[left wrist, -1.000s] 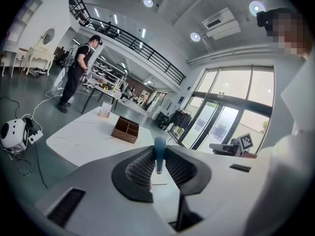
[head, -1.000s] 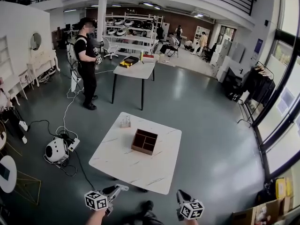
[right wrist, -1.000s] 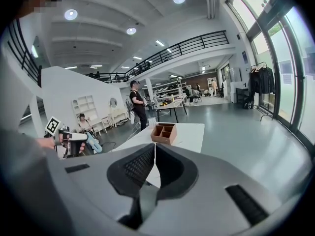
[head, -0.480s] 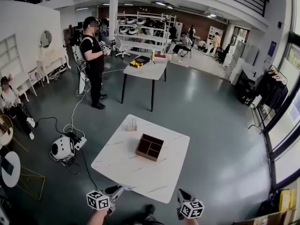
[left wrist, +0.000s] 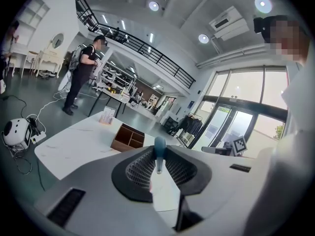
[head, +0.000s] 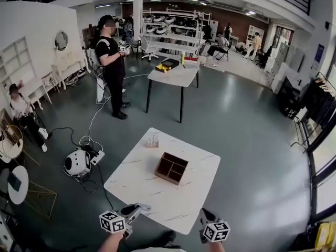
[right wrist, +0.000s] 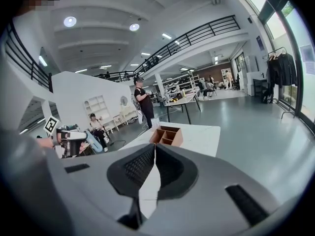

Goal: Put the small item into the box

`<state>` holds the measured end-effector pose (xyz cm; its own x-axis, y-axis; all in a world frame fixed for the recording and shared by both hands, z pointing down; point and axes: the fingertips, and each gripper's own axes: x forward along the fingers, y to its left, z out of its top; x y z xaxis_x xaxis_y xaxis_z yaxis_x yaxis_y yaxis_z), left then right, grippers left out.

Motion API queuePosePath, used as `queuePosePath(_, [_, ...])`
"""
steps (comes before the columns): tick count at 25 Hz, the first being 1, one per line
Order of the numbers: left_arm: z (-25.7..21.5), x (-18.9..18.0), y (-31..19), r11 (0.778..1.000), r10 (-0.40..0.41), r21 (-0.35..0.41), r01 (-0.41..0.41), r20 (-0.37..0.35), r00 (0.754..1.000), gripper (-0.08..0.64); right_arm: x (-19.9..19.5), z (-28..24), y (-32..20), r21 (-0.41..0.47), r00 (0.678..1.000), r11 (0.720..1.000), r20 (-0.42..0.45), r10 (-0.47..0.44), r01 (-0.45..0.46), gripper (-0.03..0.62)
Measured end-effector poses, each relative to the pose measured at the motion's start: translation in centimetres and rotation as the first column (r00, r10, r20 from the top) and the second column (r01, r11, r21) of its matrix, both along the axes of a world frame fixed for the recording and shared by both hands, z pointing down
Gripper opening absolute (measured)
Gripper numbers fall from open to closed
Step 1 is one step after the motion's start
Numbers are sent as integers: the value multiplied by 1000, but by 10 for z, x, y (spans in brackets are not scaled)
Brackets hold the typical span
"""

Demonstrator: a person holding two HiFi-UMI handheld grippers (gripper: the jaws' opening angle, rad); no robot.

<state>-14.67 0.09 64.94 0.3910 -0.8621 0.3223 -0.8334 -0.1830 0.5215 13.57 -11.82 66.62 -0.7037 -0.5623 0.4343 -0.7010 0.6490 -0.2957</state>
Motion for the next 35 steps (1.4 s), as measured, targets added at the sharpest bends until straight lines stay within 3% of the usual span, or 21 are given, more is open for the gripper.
queuePosePath(20, [18,18,-69,996,-80,-45,82,45,996,72,-8,25,-86,-65,992,990,0,-124,124,26])
queuePosePath(29, [17,15,-92,997,-56,-50,59,49,997,72,-21,33,-95,-99,990,986,-8,-138,136,26])
queuePosePath(35, [25,8,-116,998,-15,-58,17,49,999,72,-26,38,-104,-115,995,989,-27,-98,95,26])
